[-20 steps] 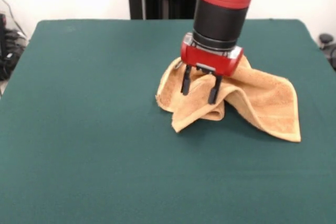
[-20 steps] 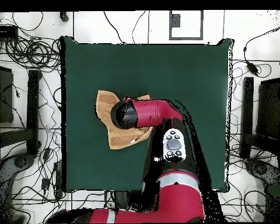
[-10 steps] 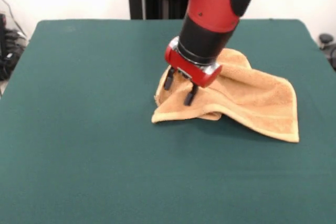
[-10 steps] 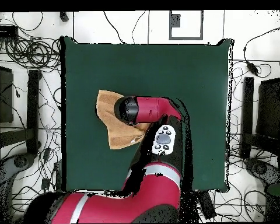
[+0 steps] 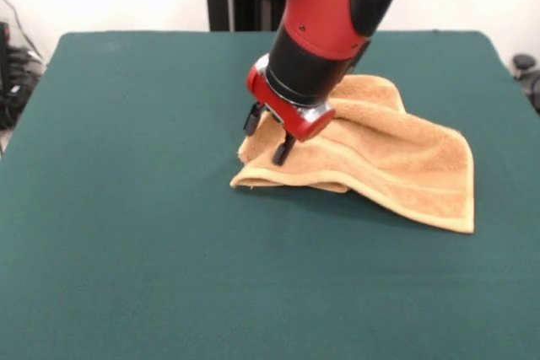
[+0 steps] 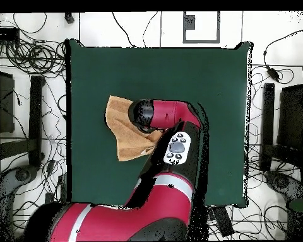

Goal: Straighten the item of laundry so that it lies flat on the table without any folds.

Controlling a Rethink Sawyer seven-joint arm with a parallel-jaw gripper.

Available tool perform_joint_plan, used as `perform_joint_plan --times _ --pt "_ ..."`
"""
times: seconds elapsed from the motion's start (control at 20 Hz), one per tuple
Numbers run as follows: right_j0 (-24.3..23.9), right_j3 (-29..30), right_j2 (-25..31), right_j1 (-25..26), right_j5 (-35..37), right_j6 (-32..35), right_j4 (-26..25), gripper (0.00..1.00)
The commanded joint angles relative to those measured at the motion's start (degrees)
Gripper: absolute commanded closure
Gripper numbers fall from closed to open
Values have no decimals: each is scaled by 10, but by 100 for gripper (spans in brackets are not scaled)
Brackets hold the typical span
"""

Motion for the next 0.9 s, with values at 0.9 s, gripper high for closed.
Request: perform_joint_plan --times 0.9 --pt "-25 -59 37 59 -86 77 20 0"
